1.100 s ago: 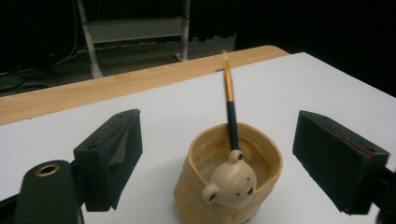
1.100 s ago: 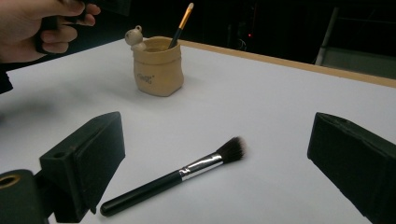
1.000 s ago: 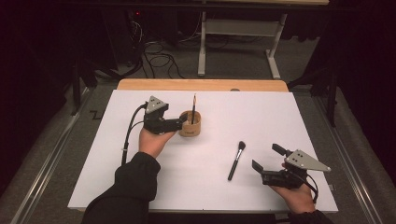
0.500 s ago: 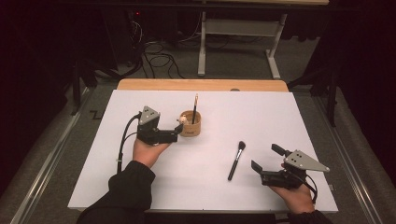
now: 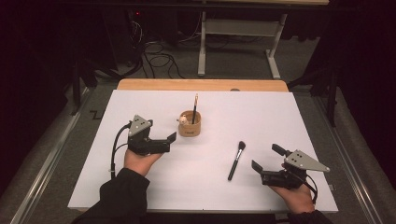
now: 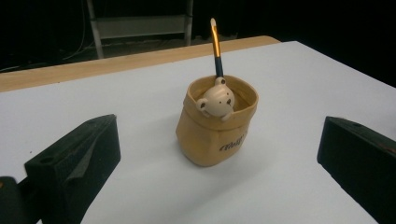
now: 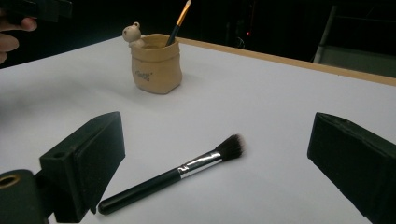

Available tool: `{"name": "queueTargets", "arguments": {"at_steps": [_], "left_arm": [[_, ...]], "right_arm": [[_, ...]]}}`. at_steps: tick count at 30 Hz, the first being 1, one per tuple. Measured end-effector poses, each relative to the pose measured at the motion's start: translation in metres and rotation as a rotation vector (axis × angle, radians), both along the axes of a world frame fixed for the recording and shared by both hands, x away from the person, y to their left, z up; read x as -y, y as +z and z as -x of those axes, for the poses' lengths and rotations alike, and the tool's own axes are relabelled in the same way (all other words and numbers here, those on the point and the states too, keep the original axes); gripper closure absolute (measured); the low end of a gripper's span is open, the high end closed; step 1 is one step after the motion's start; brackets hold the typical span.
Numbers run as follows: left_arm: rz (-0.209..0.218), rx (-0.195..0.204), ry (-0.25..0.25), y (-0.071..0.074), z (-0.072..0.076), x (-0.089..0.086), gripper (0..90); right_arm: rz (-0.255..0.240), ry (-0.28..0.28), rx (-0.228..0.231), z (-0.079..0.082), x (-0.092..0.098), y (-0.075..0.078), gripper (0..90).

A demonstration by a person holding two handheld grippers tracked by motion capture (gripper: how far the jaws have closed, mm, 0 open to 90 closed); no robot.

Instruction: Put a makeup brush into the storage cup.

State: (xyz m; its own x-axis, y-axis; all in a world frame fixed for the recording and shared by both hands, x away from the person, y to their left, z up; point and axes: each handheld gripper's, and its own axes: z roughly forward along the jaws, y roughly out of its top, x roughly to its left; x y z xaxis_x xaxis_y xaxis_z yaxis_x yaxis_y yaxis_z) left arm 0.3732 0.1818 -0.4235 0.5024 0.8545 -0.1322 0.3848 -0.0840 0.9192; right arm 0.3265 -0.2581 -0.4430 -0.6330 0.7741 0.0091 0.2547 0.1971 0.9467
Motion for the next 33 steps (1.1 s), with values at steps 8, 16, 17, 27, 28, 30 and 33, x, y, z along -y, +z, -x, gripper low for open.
{"name": "queueTargets", "arguments": {"at_steps": [8,16,17,27,28,30,33], "left_arm": [[0.006,-0.007,-0.002,-0.005,0.023,-0.011,0.1],[-0.001,0.008,-0.007,-0.008,0.052,-0.022,0.1],[-0.004,0.019,-0.006,-0.01,0.056,-0.024,0.1],[-0.015,0.05,-0.039,-0.027,0.068,-0.03,0.1],[-0.011,0.049,-0.042,-0.028,0.068,-0.03,0.2],[-0.011,0.042,-0.053,-0.03,0.067,-0.029,0.1],[-0.003,0.033,-0.064,-0.032,0.066,-0.029,0.2]], "right_arm": [[-0.001,-0.002,-0.002,0.0,0.001,0.0,4.9],[0.002,-0.004,-0.006,-0.001,0.0,-0.001,4.9],[0.003,-0.004,-0.006,-0.001,0.0,-0.001,4.9],[0.006,-0.032,-0.01,-0.005,0.005,-0.003,4.9],[0.004,-0.039,-0.013,-0.005,0.006,-0.003,4.9],[0.004,-0.052,-0.013,-0.006,0.008,-0.004,4.9],[0.003,-0.065,-0.015,-0.006,0.011,-0.004,4.9]]}}
